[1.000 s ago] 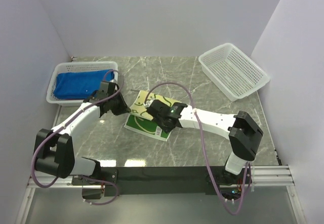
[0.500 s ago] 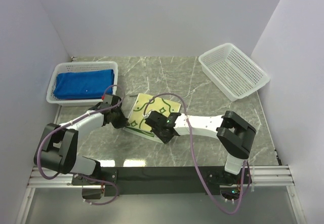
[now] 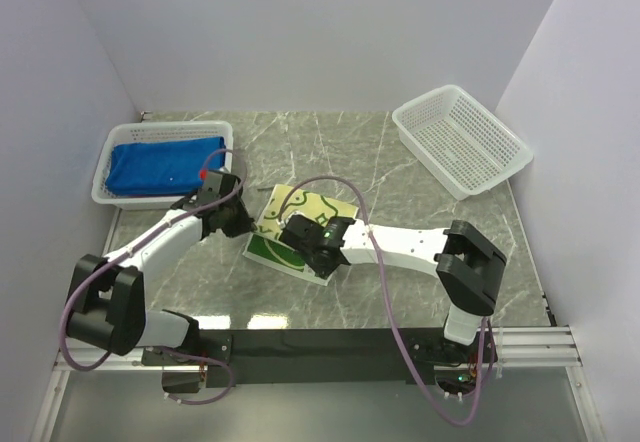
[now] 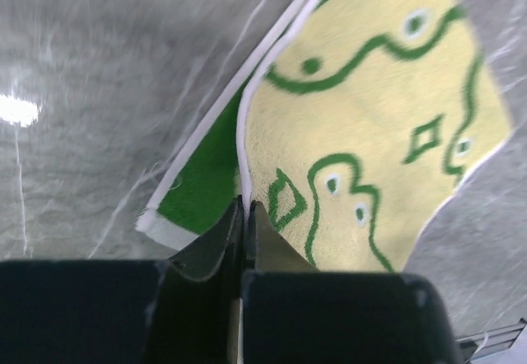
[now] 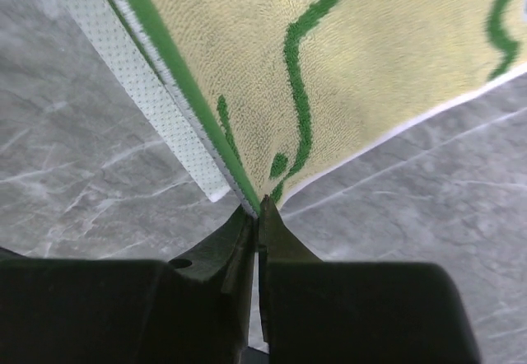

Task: Fold and stack the towels
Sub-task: Fold the towel

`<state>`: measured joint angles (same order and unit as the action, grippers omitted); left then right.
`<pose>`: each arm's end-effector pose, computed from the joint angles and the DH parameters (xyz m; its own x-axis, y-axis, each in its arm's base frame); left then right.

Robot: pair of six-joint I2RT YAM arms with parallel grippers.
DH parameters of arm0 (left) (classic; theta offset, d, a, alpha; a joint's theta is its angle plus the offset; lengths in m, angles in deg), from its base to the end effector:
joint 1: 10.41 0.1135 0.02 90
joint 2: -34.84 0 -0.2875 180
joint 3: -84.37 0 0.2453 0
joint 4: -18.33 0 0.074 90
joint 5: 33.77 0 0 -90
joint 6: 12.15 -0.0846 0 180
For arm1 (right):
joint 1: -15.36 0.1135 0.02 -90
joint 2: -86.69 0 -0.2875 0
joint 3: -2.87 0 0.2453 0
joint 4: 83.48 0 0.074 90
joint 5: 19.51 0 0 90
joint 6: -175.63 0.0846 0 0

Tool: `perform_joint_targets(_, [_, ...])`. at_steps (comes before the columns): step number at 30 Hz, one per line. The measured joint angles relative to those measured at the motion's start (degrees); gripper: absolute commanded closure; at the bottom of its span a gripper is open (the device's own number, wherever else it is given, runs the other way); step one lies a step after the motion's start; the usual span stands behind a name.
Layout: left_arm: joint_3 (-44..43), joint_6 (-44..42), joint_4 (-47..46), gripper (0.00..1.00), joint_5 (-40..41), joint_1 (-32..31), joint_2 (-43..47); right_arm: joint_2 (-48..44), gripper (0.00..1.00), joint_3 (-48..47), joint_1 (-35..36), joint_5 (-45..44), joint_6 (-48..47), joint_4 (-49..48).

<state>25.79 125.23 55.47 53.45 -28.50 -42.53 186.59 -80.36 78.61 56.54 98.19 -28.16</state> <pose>0.2631 -0.0903 0.1837 -0.7804 -0.5183 -0.3498 -0.3519 0.8265 -0.4394 0.1770 0.3058 0.1779 -0.5990 -0.7194 -0.3516 -0.7201 0.6760 -0.1565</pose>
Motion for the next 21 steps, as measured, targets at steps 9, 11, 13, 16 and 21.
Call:
perform_joint_targets(9, [-2.64, -1.20, 2.05, 0.99, 3.19, -0.17, 0.48, -1.07, 0.91, -2.49, 0.61, 0.00, 0.50, 1.44])
perform_joint_targets(11, [-1.86, -1.18, 1.73, 0.99, 3.37, -0.17, -0.17, -0.87, 0.90, -2.08, 1.01, 0.33, 0.66, 0.81])
perform_joint_targets(13, [-0.63, -1.18, 1.53, 0.99, 3.50, -0.17, -1.11, 0.09, 0.90, -1.46, 1.42, 0.66, 0.76, 0.13])
perform_joint_targets(16, [1.05, -1.16, 1.70, 0.97, 3.52, -0.22, -2.23, 2.38, 0.90, -0.07, 1.84, 1.40, 1.11, -1.40])
perform_joint_targets(21, [1.46, -1.14, 1.62, 0.94, 3.87, -0.39, -3.30, 4.63, 0.84, 0.94, 2.21, 2.40, 1.57, -2.67])
